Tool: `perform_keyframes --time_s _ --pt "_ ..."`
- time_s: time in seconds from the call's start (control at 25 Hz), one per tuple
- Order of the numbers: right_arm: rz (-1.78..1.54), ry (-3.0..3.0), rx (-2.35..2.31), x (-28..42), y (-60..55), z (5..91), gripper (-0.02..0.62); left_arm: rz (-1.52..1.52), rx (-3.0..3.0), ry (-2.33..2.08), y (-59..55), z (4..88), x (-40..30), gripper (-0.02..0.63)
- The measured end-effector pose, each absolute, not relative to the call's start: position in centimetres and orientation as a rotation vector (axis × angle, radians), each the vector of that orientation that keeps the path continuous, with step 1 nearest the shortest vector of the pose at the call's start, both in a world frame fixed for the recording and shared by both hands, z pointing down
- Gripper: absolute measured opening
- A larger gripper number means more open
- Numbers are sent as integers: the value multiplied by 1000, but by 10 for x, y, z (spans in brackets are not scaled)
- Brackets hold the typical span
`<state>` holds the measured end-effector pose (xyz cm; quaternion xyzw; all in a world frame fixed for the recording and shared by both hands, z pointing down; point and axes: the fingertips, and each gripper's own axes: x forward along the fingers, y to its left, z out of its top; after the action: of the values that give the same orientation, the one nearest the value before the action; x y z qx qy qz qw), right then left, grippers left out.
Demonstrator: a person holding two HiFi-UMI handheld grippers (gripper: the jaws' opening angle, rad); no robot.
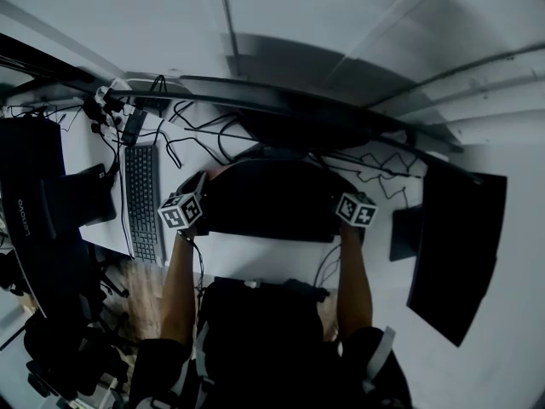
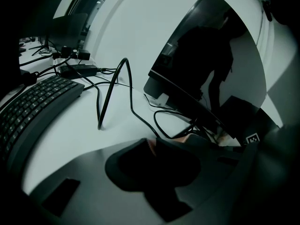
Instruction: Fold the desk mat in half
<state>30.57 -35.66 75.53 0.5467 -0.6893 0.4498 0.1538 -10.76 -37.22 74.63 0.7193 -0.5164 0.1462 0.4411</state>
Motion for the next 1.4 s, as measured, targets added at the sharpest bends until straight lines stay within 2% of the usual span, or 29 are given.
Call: perform_keyframes --time_s 0.08,0.2,0.32,0.4,0.48,0.72,1.4 --pt "1295 -1977 1571 304 -357 755 29 352 1782 -1296 -373 745 -110 80" --pt "1298 -1974 1575 304 -356 755 34 319 1766 -1307 -375 743 -114 153" --pt "1284 -1944 1588 308 -353 759 46 313 1755 -1314 -376 744 -119 173" --pt "1257 -1923 1599 312 -352 761 81 319 1756 -1322 -375 743 -120 182" --pt "1248 -1913 1604 314 -352 763 110 318 1759 -1331 -375 741 -122 186" --pt "1254 -1927 1613 312 -346 759 133 302 1751 -1350 -369 739 -127 193" --pt "1250 -1946 1675 298 -302 731 141 272 1770 -1360 -337 716 -144 196"
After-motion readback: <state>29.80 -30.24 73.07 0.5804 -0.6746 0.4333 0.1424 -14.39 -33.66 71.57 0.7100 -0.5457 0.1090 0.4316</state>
